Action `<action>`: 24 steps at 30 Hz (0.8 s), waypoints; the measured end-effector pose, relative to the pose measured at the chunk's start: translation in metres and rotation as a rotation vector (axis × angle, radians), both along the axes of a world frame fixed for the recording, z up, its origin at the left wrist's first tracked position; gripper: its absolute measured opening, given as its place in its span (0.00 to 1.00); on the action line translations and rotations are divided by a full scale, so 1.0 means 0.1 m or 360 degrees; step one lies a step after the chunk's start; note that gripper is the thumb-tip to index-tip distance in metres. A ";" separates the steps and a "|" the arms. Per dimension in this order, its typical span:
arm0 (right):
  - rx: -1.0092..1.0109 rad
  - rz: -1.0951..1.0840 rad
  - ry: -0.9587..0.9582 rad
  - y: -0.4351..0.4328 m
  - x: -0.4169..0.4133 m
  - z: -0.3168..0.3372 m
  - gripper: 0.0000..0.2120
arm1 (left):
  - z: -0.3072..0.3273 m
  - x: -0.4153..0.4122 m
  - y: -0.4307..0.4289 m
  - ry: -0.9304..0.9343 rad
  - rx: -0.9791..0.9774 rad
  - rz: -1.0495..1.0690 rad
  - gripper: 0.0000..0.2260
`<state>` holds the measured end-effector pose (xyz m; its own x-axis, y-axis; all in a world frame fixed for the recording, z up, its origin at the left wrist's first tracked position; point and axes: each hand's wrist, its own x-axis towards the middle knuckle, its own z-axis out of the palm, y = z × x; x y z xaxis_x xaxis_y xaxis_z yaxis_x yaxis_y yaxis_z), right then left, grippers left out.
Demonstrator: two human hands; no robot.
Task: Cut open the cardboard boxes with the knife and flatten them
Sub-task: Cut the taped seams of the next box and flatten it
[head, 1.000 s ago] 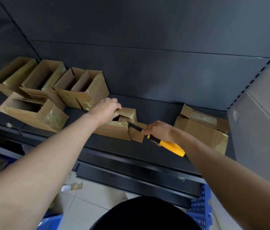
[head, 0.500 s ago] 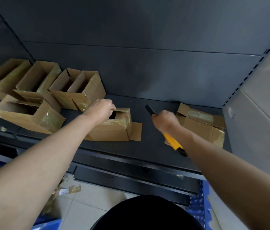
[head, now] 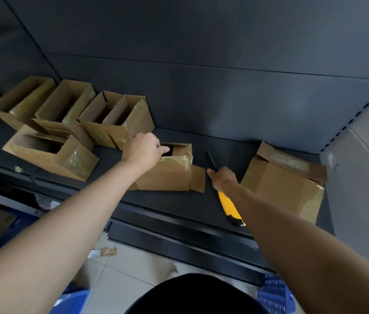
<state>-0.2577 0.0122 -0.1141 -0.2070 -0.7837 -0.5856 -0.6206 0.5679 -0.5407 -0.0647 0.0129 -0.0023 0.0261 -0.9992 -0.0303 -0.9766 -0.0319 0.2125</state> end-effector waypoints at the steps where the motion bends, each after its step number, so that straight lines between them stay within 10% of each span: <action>1: 0.0001 -0.0025 -0.0007 -0.03 0.02 0.00 0.24 | 0.00 0.00 0.01 0.0119 0.0036 0.0012 0.16; 8: -0.0374 0.0083 0.0203 -0.25 0.12 0.38 0.27 | -0.08 0.10 0.06 0.0164 -0.0186 0.0408 0.12; 13: -0.0456 0.0216 -0.0383 -0.24 0.42 0.84 0.40 | -0.01 0.20 0.03 0.0722 0.0275 0.0964 0.39; 19: -0.0099 0.0349 0.0065 -0.18 0.72 0.91 0.44 | -0.11 0.28 0.03 0.0884 0.0424 0.0916 0.47; 24: -0.0203 0.0358 0.0164 -0.13 0.75 0.88 0.35 | -0.12 0.24 0.13 0.0633 0.0318 0.0810 0.28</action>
<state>-0.1825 -0.0009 -0.0263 -0.0726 -0.8828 -0.4641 -0.7788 0.3408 -0.5266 -0.0406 0.0259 -0.0139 0.4409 -0.8395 -0.3176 -0.6780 -0.5434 0.4951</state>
